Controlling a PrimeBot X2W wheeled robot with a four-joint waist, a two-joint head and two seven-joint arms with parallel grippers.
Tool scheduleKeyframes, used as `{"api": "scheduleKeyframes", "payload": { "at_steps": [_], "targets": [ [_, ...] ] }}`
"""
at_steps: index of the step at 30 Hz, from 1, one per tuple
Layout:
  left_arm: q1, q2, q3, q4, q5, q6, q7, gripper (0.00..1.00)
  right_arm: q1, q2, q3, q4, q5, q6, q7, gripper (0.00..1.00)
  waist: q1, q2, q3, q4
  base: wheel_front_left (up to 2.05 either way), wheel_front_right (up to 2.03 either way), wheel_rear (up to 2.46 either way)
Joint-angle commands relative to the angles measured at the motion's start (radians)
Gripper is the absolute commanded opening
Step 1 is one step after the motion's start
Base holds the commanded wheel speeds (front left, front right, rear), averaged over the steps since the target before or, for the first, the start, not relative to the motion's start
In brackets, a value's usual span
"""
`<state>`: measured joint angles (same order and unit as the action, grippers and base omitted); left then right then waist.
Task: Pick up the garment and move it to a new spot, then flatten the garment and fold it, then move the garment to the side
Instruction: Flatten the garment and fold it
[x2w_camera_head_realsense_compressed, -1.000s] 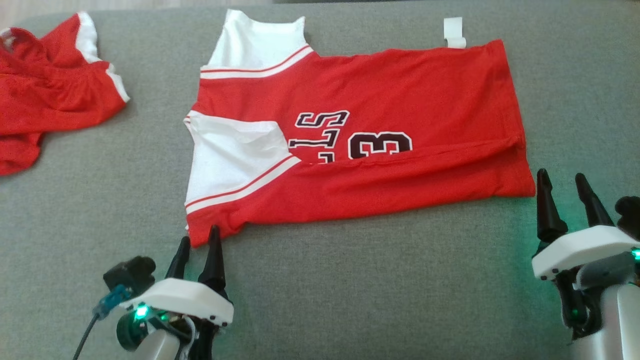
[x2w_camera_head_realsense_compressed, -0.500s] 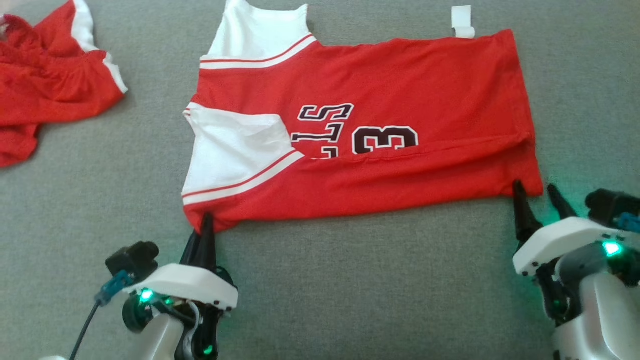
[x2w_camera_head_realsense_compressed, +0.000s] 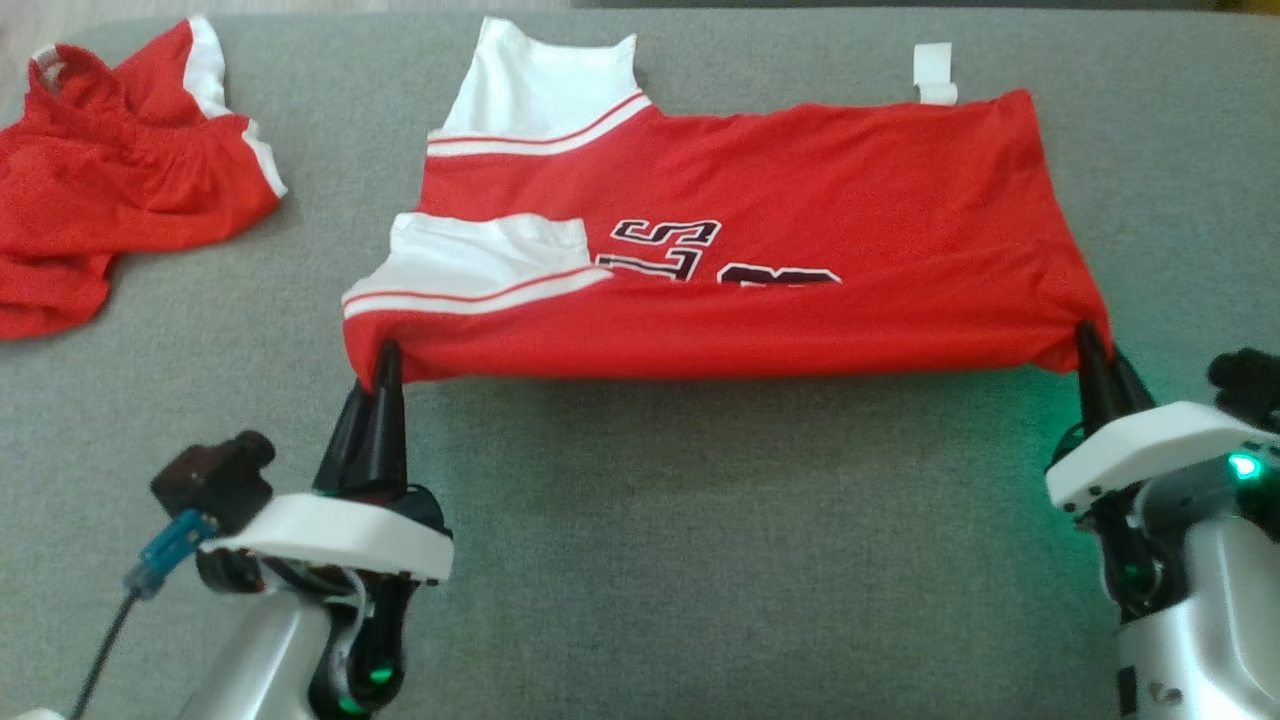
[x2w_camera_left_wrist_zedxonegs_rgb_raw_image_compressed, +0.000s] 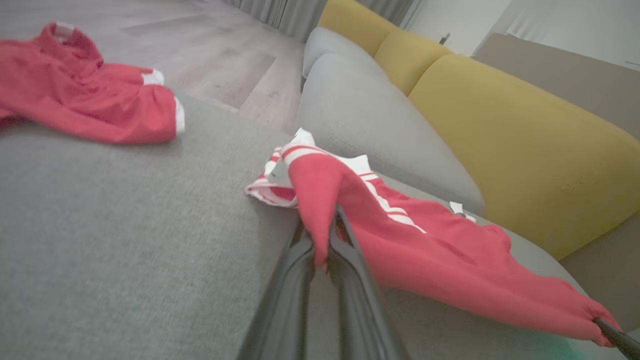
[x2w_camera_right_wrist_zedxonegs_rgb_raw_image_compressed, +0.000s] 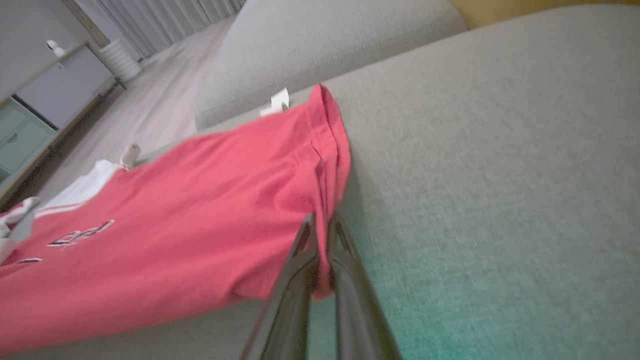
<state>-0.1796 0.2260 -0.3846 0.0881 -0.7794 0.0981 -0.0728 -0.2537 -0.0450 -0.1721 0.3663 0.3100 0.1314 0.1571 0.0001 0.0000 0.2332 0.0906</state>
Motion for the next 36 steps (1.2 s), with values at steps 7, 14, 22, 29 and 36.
{"api": "scheduleKeyframes", "payload": {
  "at_steps": [7, 14, 22, 29, 36],
  "targets": [
    [0.124, 0.105, 0.001, -0.218, 0.030, 0.058, 0.093, 0.00, 0.157, -0.005, -0.004, -0.230, 0.028, -0.001, 0.096, 0.00, -0.0001, 0.0000, -0.030, -0.021, 0.00, 0.00, 0.00],
    [0.248, 0.112, -0.031, -0.244, 0.012, 0.076, 0.115, 0.00, 0.275, -0.005, -0.006, -0.284, 0.049, -0.001, 0.122, 0.00, -0.0001, 0.0000, -0.030, -0.028, 0.00, 0.00, 0.00],
    [0.282, 0.108, -0.050, -0.208, -0.004, 0.073, 0.126, 0.16, 0.328, -0.005, -0.018, -0.271, 0.032, -0.001, 0.108, 0.33, -0.0001, 0.0000, -0.034, -0.032, 0.00, 0.00, 0.00],
    [0.270, 0.146, -0.034, -0.216, 0.004, 0.073, 0.136, 1.00, 0.329, -0.005, -0.024, -0.284, 0.044, -0.001, 0.077, 1.00, -0.0001, 0.0000, -0.036, -0.043, 0.00, 0.00, 0.00],
    [0.083, 0.240, 0.025, -0.307, 0.060, 0.073, 0.194, 1.00, 0.266, -0.005, -0.048, -0.388, 0.019, -0.001, 0.074, 1.00, -0.0001, 0.0000, -0.013, -0.063, 0.00, 0.00, 0.00]
  ]
}}
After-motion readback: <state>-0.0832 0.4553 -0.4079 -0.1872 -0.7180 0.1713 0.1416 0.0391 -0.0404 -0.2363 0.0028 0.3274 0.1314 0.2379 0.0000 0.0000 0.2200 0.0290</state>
